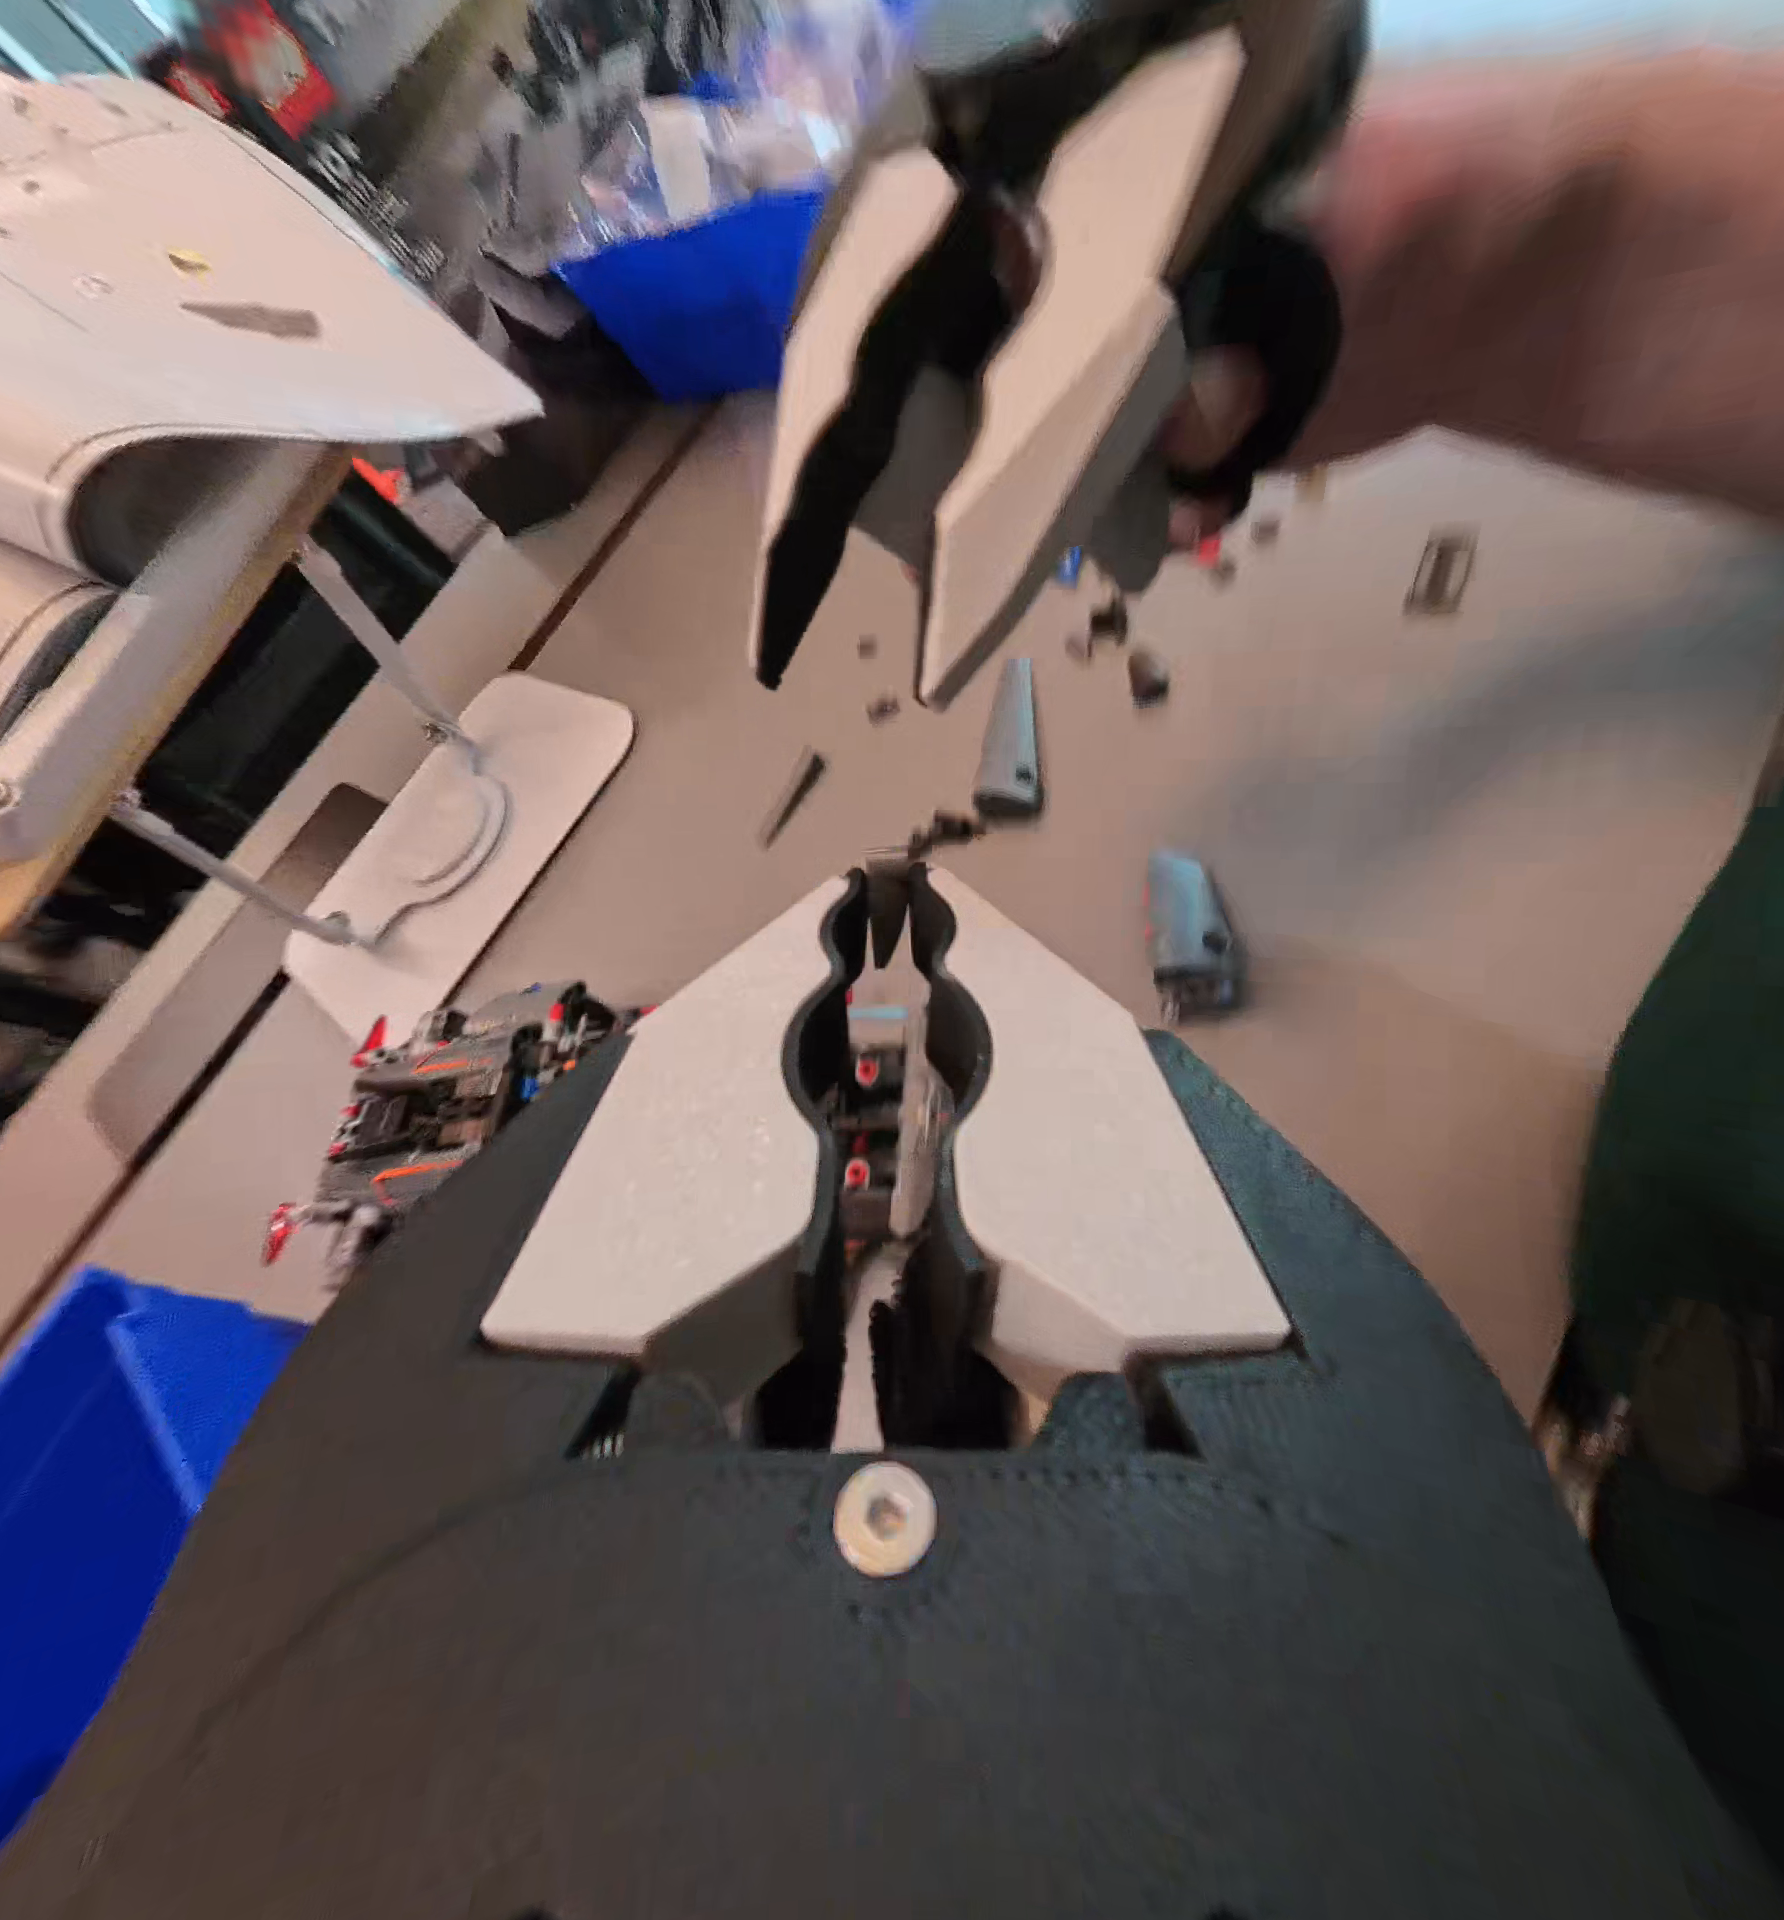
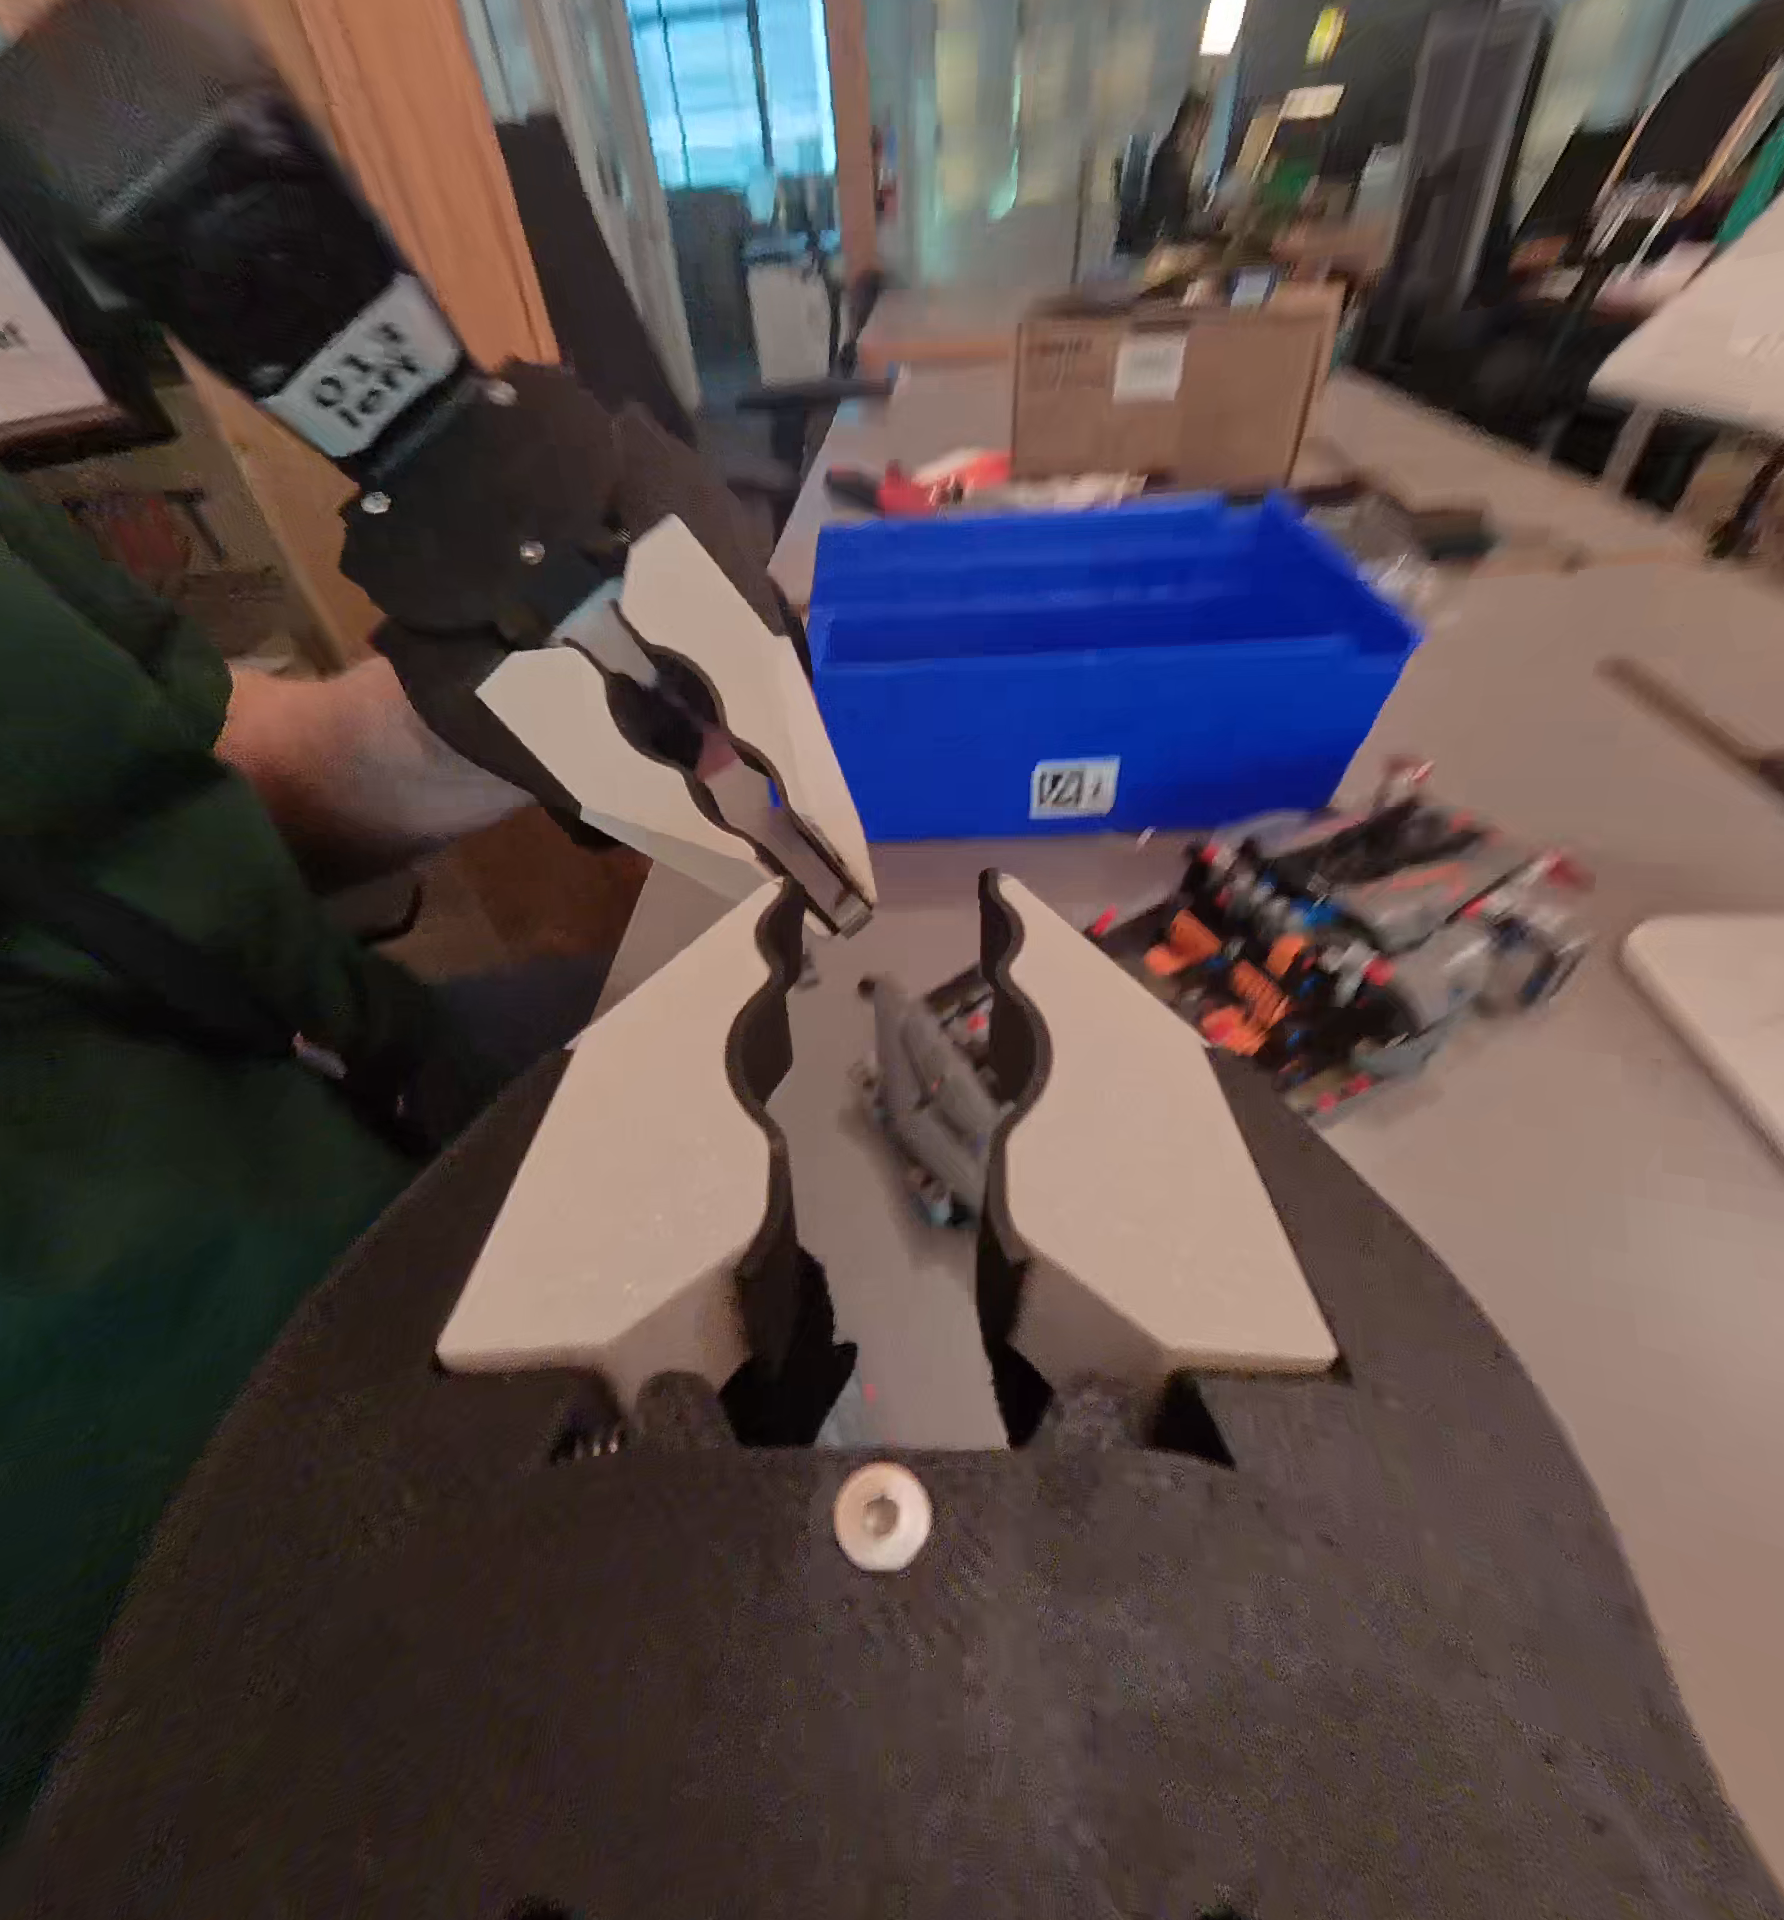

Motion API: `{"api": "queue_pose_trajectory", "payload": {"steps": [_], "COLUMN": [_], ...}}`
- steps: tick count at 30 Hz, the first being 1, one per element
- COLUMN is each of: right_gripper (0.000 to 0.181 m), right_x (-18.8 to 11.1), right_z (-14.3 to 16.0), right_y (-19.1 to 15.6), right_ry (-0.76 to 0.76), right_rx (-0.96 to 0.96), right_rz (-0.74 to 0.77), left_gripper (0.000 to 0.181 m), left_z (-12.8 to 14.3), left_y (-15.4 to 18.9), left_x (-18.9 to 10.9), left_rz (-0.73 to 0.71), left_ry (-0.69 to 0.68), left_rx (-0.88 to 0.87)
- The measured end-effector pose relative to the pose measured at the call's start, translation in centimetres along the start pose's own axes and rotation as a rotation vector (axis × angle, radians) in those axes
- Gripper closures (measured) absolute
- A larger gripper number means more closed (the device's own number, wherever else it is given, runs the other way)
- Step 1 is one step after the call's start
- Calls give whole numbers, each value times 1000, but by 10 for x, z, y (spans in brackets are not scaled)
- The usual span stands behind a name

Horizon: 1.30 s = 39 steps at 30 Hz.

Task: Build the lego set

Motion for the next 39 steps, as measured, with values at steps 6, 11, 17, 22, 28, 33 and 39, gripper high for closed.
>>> {"api": "queue_pose_trajectory", "payload": {"steps": [6,11,17,22,28,33,39], "right_gripper": [150,156,165,168,172,174,175], "right_x": [-9,-6,1,8,10,10,1], "right_z": [-34,-50,-48,-45,-40,-35,-39], "right_y": [-2,-25,-43,-52,-52,-48,-30], "right_ry": [57,146,94,57,42,17,100], "right_rx": [-221,-299,-479,-569,-615,-589,-405], "right_rz": [198,77,-11,-31,-18,-39,-106], "left_gripper": [176,176,176,176,176,176,166], "left_z": [-36,-39,-33,-30,-25,-23,-20], "left_y": [-25,-19,-8,-2,0,-2,-24], "left_x": [-35,-51,-51,-50,-43,-36,-27], "left_rz": [414,826,1049,1183,1294,1322,1067], "left_ry": [475,654,626,593,574,550,548], "left_rx": [-395,-484,-473,-471,-524,-576,-617]}}
Point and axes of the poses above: each gripper's, where its closed fingertips meet, x out along the fingers, z out of its underside, y = z × x across the jaws, the point moved 3 cm from there along -x, back along the fingers, and after that the axes turned 12 degrees about -y, right-handed, at the moved point
